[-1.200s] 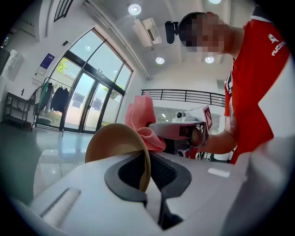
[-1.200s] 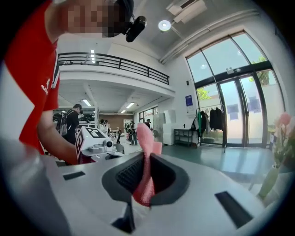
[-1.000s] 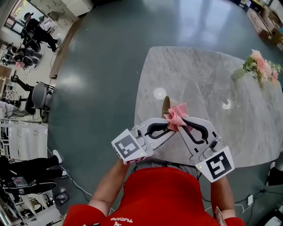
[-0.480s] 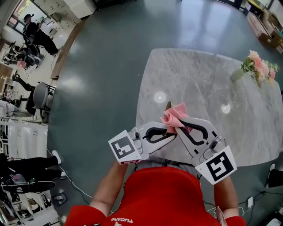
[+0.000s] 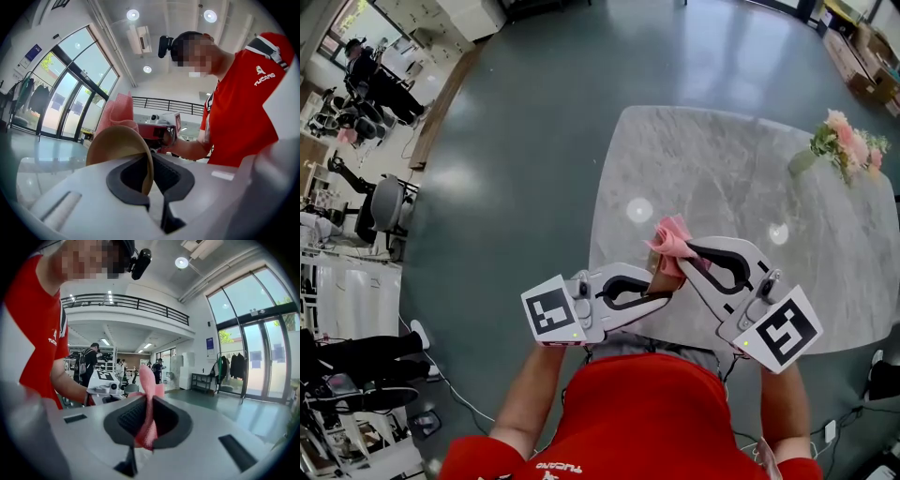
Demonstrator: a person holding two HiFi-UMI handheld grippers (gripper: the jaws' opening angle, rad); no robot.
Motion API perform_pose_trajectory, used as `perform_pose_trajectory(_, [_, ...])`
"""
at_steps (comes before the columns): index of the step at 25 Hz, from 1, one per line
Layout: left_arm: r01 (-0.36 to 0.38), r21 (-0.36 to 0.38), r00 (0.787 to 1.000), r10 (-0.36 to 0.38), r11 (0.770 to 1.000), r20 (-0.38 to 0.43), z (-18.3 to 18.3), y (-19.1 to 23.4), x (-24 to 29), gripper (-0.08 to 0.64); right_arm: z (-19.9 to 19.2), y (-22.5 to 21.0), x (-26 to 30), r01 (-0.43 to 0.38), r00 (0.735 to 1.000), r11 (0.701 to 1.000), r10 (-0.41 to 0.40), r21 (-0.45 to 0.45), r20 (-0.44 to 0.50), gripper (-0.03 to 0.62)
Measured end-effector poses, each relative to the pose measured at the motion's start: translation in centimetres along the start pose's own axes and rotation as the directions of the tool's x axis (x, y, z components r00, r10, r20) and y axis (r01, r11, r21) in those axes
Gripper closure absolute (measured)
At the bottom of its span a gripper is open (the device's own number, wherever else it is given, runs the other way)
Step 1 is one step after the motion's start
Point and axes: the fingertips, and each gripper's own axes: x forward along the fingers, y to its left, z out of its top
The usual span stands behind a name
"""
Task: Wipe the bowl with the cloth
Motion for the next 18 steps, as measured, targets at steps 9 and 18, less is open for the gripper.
perform_pose_trajectory(9, [0.088,-0.059,0.996,-0.09,0.994,-0.022,0.3,-1.4,0.3,0.54,-0.1,-1.6,-0.7,-0.028,1.0,0.999,0.028,0.023,0.0,0.571])
perform_pose_trajectory(18, [0.141,-0.075,0.99,-0.139,0.987,0.037,1.9,-2.6,-0.4,0.539,-1.4,-2.6,-0.9,-0.051,0.998,0.997,0.052,0.061,-0.019,0.571])
